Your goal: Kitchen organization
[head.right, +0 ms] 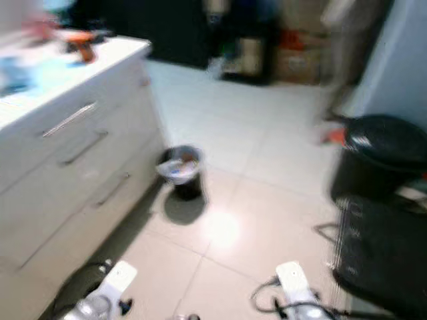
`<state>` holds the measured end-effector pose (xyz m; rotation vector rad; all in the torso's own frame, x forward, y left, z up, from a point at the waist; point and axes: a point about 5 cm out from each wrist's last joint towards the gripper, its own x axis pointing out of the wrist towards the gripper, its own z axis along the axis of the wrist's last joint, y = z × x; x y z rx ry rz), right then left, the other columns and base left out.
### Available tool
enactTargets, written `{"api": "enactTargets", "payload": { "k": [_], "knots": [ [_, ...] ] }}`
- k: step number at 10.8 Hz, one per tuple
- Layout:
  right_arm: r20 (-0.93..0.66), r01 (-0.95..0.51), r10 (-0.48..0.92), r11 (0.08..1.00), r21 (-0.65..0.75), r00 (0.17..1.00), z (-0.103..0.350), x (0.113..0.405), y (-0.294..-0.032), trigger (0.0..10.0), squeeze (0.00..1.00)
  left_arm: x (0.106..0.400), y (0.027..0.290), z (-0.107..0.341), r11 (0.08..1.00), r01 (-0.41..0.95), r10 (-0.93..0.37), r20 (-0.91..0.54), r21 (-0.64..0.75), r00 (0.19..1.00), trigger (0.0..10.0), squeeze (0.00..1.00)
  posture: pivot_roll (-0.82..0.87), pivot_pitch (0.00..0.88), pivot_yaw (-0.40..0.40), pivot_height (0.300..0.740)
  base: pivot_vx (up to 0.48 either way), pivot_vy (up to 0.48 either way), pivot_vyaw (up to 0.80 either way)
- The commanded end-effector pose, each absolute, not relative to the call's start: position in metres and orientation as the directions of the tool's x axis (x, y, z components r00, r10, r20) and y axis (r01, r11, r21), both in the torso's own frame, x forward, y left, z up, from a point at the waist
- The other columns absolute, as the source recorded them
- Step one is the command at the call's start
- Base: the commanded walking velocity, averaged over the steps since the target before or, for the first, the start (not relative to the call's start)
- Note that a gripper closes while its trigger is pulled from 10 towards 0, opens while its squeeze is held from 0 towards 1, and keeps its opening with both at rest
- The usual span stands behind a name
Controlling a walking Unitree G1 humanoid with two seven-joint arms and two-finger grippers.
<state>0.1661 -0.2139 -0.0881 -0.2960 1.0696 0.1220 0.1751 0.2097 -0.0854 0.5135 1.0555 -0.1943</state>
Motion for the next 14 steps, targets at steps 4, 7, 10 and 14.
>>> {"api": "enactTargets", "payload": {
  "k": [4, 7, 10, 14],
  "knots": [
    [-0.827, -0.149, 0.015, 0.985, -0.084, 0.562, -0.086, 0.171, -0.205, 10.0, 0.00, 0.176, 0.212, -0.083, 0.955, 0.213, 0.057, -0.830, 0.208, 0.554, 10.0, 0.00, -0.01, 0.000, 0.038, 0.740, 0.000, 0.000, 0.78],
    [-0.746, -0.075, 0.082, 0.996, 0.042, 0.661, -0.077, 0.187, -0.195, 10.0, 0.00, 0.177, 0.211, -0.081, 0.987, 0.095, 0.045, -0.792, 0.130, 0.609, 10.0, 0.00, -0.01, 0.000, 0.037, 0.740, 0.000, 0.000, 0.78],
    [-0.482, -0.125, 0.177, 0.982, 0.138, 0.858, -0.010, 0.285, -0.157, 10.0, 0.00, 0.281, 0.173, -0.015, 0.983, 0.136, -0.051, -0.518, 0.126, 0.854, 10.0, 0.00, -0.02, 0.000, 0.037, 0.740, 0.000, 0.000, 0.77],
    [-0.365, -0.197, 0.231, 0.972, 0.128, 0.902, 0.013, 0.300, -0.141, 10.0, 0.00, 0.309, 0.169, 0.029, 0.977, 0.094, -0.045, -0.244, 0.193, 0.969, 10.0, 0.00, 0.00, 0.000, 0.033, 0.740, 0.000, 0.000, 0.77]
  ]
}}
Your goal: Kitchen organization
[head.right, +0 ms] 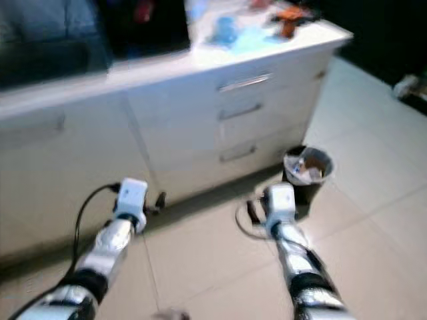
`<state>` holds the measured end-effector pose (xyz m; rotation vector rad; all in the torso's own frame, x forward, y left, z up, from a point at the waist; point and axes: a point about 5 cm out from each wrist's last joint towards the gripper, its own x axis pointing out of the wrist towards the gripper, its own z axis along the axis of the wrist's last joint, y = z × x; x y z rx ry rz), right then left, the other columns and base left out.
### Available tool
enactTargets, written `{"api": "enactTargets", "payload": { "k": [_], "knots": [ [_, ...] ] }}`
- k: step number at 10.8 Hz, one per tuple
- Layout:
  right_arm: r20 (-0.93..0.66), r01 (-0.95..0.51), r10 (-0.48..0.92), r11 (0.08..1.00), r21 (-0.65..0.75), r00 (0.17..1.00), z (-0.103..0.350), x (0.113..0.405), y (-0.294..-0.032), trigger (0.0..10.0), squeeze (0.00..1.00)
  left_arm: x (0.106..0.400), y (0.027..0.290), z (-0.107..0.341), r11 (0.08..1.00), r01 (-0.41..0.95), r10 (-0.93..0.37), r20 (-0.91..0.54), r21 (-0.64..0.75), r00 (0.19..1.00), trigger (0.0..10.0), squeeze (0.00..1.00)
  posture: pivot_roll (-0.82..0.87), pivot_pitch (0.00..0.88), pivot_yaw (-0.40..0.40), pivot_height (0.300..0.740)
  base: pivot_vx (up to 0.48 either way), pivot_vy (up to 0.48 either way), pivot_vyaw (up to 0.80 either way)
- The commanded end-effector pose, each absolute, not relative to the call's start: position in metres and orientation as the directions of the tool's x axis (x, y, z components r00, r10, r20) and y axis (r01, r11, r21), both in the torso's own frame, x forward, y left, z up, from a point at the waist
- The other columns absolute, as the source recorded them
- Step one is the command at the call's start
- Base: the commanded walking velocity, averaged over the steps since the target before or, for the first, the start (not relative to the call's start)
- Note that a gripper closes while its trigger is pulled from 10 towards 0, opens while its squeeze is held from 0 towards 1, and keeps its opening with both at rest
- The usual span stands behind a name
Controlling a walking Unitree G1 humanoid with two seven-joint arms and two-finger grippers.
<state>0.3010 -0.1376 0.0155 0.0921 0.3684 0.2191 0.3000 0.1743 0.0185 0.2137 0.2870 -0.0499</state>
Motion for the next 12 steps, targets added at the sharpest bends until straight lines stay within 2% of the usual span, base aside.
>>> {"api": "enactTargets", "payload": {
  "k": [1, 4, 6, 9, 12],
  "knots": [
    [-0.356, -0.215, 0.244, 0.969, 0.119, 0.902, 0.014, 0.299, -0.134, 10.0, 0.00, 0.309, 0.172, 0.032, 0.977, 0.035, 0.010, -0.210, 0.210, 0.978, 10.0, 0.00, 0.00, 0.000, 0.033, 0.740, 0.000, 0.000, 0.77],
    [-0.295, -0.198, 0.223, 0.974, 0.110, 0.929, 0.027, 0.303, -0.135, 10.0, 0.00, 0.310, 0.168, 0.047, 0.987, 0.029, -0.012, -0.108, 0.161, 0.994, 10.0, 0.00, -0.01, 0.000, 0.031, 0.740, 0.000, 0.000, 0.77],
    [-0.215, -0.175, 0.193, 0.980, 0.100, 0.957, 0.048, 0.304, -0.144, 10.0, 0.00, 0.306, 0.166, 0.070, 0.988, 0.065, -0.065, -0.008, 0.138, 0.998, 10.0, 0.00, 0.00, 0.000, 0.026, 0.740, 0.000, 0.000, 0.77],
    [-0.158, -0.164, 0.176, 0.982, 0.089, 0.972, 0.067, 0.301, -0.145, 10.0, 0.00, 0.303, 0.163, 0.096, 0.990, 0.048, -0.063, 0.105, 0.135, 0.992, 10.0, 0.00, 0.00, 0.002, 0.036, 0.740, 0.000, 0.000, 0.77],
    [-0.090, -0.152, 0.163, 0.981, 0.117, 0.983, 0.084, 0.298, -0.145, 10.0, 0.00, 0.310, 0.156, 0.113, 0.997, 0.045, -0.051, 0.112, 0.058, 0.992, 10.0, 0.00, 0.00, 0.000, 0.034, 0.740, 0.000, 0.000, 0.16]
  ]
}}
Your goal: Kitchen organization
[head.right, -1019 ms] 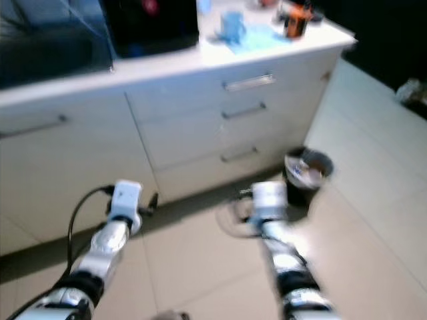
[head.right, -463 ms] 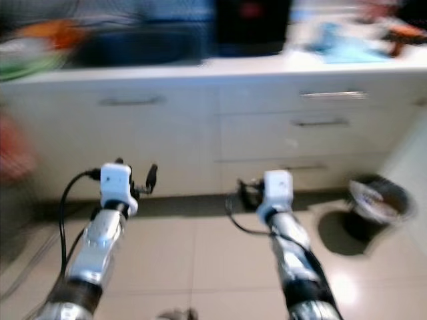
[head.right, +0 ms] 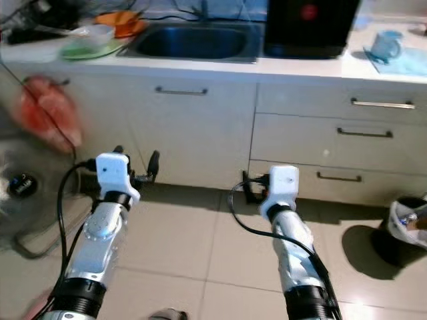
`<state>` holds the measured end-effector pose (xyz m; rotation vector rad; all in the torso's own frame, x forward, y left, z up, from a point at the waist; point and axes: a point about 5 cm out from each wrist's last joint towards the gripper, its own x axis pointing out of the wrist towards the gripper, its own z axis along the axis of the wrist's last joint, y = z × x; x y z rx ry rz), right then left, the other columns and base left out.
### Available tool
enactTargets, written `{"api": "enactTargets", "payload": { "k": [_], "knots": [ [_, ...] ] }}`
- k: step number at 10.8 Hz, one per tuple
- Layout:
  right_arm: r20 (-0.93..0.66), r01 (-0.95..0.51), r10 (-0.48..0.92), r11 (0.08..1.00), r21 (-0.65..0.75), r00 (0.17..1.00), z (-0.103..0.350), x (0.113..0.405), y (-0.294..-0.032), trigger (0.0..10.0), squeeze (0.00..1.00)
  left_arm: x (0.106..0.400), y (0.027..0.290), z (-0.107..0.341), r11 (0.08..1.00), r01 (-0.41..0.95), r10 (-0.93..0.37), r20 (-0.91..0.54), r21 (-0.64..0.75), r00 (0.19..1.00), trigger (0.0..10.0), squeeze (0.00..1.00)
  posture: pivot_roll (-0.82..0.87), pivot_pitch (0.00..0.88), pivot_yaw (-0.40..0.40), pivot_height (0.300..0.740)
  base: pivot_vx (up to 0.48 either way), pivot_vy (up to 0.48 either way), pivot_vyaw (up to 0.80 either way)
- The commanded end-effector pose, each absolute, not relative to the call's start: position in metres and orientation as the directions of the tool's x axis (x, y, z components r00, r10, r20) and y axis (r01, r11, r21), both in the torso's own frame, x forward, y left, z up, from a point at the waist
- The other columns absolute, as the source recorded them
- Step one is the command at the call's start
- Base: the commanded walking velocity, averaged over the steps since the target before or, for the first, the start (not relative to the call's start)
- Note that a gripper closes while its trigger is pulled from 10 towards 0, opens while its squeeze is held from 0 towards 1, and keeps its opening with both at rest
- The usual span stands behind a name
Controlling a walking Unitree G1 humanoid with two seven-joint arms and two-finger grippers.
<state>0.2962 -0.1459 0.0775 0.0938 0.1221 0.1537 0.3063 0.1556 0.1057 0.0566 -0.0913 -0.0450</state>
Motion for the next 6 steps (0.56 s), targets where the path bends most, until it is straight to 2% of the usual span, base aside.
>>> {"api": "enactTargets", "payload": {
  "k": [1, 2, 3, 5, 6],
  "knots": [
    [-0.084, -0.152, 0.162, 0.982, 0.117, 0.983, 0.087, 0.298, -0.145, 10.0, 0.00, 0.312, 0.156, 0.119, 0.998, 0.042, -0.047, 0.119, 0.046, 0.992, 10.0, 0.00, 0.00, 0.000, 0.033, 0.740, 0.000, 0.000, 0.00],
    [-0.053, -0.147, 0.153, 0.984, 0.102, 0.987, 0.094, 0.298, -0.144, 10.0, 0.00, 0.314, 0.151, 0.128, 0.997, 0.071, -0.067, 0.123, -0.029, 0.990, 10.0, 0.00, 0.00, 0.000, 0.032, 0.740, 0.000, 0.000, 0.00],
    [-0.020, -0.149, 0.152, 0.985, 0.091, 0.988, 0.103, 0.298, -0.143, 10.0, 0.00, 0.314, 0.145, 0.144, 0.996, 0.092, -0.088, 0.170, -0.021, 0.982, 10.0, 0.00, 0.00, 0.000, 0.033, 0.740, 0.277, 0.255, 0.00],
    [0.020, -0.152, 0.151, 0.985, 0.079, 0.988, 0.116, 0.301, -0.139, 10.0, 0.00, 0.318, 0.140, 0.153, 0.990, 0.101, -0.085, 0.148, -0.101, 0.985, 10.0, 0.00, 0.00, 0.000, 0.039, 0.740, 0.300, 0.294, 0.00],
    [0.016, -0.162, 0.161, 0.984, 0.072, 0.987, 0.115, 0.301, -0.136, 10.0, 0.00, 0.320, 0.139, 0.160, 0.991, 0.108, -0.095, 0.158, -0.076, 0.983, 10.0, 0.00, 0.00, 0.000, 0.041, 0.740, 0.311, 0.270, 0.00]
  ]
}}
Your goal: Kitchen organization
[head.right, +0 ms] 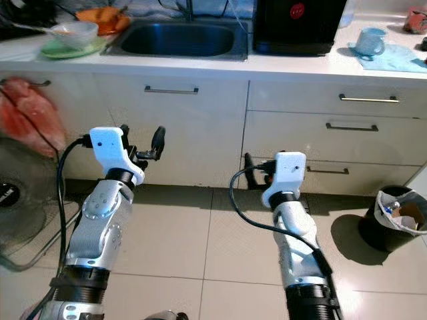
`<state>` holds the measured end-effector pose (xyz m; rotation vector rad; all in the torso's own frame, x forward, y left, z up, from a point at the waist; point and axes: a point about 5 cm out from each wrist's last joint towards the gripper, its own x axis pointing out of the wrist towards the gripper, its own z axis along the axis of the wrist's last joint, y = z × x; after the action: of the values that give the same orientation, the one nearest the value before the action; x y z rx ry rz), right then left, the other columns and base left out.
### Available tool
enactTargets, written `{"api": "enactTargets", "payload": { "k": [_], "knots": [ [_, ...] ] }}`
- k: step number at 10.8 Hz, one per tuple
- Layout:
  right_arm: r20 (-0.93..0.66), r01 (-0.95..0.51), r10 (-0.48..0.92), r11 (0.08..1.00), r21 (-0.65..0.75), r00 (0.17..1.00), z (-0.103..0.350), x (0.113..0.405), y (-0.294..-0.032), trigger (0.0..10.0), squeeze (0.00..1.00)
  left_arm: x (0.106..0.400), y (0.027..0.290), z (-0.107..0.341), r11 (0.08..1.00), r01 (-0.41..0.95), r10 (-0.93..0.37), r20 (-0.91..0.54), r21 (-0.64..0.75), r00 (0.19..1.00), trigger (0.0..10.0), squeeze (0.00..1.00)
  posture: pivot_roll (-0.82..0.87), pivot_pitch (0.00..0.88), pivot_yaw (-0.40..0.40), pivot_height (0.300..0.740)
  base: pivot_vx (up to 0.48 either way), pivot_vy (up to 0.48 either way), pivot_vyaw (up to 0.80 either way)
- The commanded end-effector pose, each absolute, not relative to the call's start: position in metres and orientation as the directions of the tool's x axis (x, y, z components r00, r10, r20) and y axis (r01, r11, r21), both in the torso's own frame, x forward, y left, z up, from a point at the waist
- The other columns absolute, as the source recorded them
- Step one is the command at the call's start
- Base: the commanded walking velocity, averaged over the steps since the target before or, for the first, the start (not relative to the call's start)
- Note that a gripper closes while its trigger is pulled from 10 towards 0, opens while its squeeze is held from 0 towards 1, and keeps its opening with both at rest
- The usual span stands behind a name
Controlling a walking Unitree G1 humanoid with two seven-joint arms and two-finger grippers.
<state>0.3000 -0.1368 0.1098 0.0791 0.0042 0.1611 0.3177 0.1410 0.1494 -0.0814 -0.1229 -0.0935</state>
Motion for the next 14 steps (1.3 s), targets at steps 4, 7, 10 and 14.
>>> {"api": "enactTargets", "payload": {
  "k": [4, 7, 10, 14],
  "knots": [
    [0.052, -0.203, 0.200, 0.977, 0.071, 0.979, 0.127, 0.301, -0.130, 10.0, 0.00, 0.319, 0.140, 0.171, 0.995, 0.094, -0.085, 0.175, -0.041, 0.981, 10.0, 0.00, 0.00, 0.000, 0.037, 0.740, 0.309, 0.275, 0.00],
    [0.136, -0.215, 0.204, 0.974, 0.074, 0.970, 0.153, 0.303, -0.126, 10.0, 0.00, 0.321, 0.140, 0.185, 0.996, 0.087, -0.077, 0.208, -0.037, 0.975, 10.0, 0.00, 0.00, 0.000, 0.038, 0.740, 0.307, 0.277, 0.00],
    [0.162, -0.236, 0.225, 0.970, 0.053, 0.961, 0.161, 0.302, -0.120, 10.0, 0.00, 0.322, 0.139, 0.186, 0.995, 0.090, -0.079, 0.205, -0.045, 0.976, 10.0, 0.00, 0.00, 0.000, 0.035, 0.740, 0.344, 0.275, 0.00],
    [0.151, -0.249, 0.240, 0.967, 0.045, 0.959, 0.160, 0.301, -0.119, 10.0, 0.00, 0.322, 0.138, 0.185, 0.995, 0.093, -0.082, 0.196, -0.045, 0.977, 10.0, 0.00, 0.00, 0.000, 0.034, 0.740, 0.421, 0.128, 0.00]
  ]
}}
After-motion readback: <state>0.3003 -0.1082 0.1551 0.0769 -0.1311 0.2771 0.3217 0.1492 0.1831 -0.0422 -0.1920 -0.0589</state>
